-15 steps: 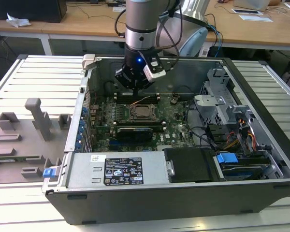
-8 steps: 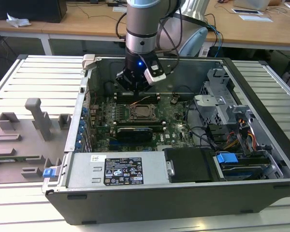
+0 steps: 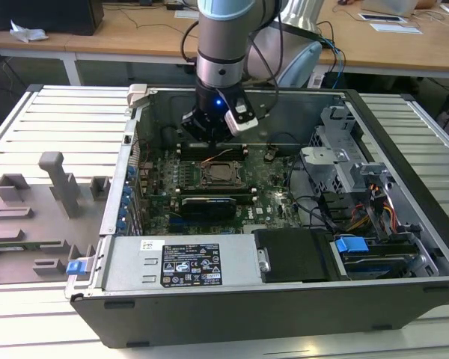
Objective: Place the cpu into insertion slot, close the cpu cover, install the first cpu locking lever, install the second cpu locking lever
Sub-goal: 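Install the first cpu locking lever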
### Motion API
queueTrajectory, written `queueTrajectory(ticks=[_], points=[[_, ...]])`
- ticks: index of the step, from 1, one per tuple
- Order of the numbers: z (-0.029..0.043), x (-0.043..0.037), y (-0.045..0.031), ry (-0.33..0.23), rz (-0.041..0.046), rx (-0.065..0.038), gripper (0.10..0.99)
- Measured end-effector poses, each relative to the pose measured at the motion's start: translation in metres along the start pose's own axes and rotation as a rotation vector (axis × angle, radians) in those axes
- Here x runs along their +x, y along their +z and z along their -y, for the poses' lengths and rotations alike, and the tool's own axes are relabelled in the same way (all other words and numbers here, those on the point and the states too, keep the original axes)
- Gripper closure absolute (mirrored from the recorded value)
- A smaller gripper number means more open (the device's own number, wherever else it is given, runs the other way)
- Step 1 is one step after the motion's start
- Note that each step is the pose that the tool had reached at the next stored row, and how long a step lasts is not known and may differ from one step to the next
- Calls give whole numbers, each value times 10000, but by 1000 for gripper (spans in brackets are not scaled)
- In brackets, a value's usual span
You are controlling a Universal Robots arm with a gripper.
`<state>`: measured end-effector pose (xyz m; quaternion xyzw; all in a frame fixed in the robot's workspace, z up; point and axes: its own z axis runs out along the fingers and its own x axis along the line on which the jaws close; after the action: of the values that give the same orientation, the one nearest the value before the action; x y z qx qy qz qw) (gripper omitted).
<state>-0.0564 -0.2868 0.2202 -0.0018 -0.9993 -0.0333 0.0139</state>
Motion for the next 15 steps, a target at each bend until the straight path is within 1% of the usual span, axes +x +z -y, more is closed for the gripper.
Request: queueTrajectory(ticks=[3,5,10,12,15], points=[[1,-53,20,0,-5,-50,980],[2,-128,41,-1,-15,-109,980],[7,-221,94,-2,-33,-213,980],[13,-236,107,-3,-38,-238,980],[48,-251,124,-5,-38,-274,980]])
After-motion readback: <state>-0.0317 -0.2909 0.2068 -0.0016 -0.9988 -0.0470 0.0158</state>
